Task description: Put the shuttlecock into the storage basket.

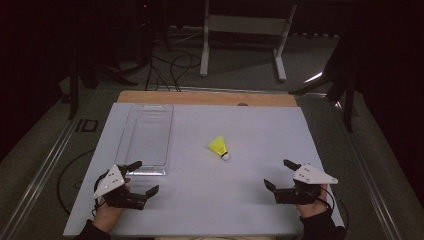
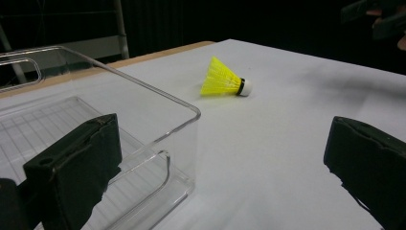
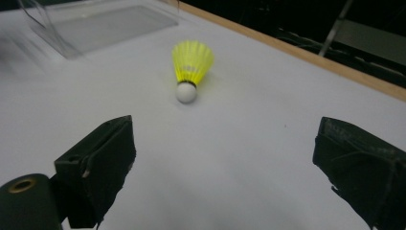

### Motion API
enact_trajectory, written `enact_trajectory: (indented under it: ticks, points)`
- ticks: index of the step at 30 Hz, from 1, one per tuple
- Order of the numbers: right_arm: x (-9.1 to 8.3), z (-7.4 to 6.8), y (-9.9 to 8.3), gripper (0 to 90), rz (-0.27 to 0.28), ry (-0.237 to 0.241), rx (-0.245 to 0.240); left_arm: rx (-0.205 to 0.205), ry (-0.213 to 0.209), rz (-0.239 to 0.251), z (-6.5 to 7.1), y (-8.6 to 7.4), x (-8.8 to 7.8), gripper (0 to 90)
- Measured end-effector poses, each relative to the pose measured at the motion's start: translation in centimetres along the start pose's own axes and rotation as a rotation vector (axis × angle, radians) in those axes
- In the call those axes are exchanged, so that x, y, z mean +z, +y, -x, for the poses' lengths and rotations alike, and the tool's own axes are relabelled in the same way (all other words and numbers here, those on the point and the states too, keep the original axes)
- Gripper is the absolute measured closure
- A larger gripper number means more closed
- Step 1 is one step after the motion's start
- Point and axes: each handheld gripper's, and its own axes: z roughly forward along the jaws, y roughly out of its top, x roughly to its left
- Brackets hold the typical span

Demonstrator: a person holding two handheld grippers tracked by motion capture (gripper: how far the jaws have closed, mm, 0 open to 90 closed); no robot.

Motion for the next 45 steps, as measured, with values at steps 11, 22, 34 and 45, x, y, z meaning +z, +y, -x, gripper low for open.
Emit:
enact_trajectory:
  ticks: [11, 22, 34, 45]
  points:
    - [-1.5, 1.0, 3.5, 7.5, 0.048, -0.016, -0.01, -0.002, 0.004, 0.0, 0.0, 0.0, 0.0, 0.1]
    - [-1.4, 1.6, 6.3, 7.6, 0.063, -0.012, -0.024, -0.002, -0.003, -0.001, 0.0, 0.0, 0.1, 0.1]
    - [0.3, 1.8, 8.1, 7.7, 0.039, 0.043, -0.013, -0.002, -0.009, -0.003, 0.0, 0.0, 0.2, 0.1]
    - [2.8, 0.7, 9.9, 8.3, 0.015, 0.111, -0.053, 0.001, -0.014, -0.004, 0.0, 0.0, 0.2, 0.1]
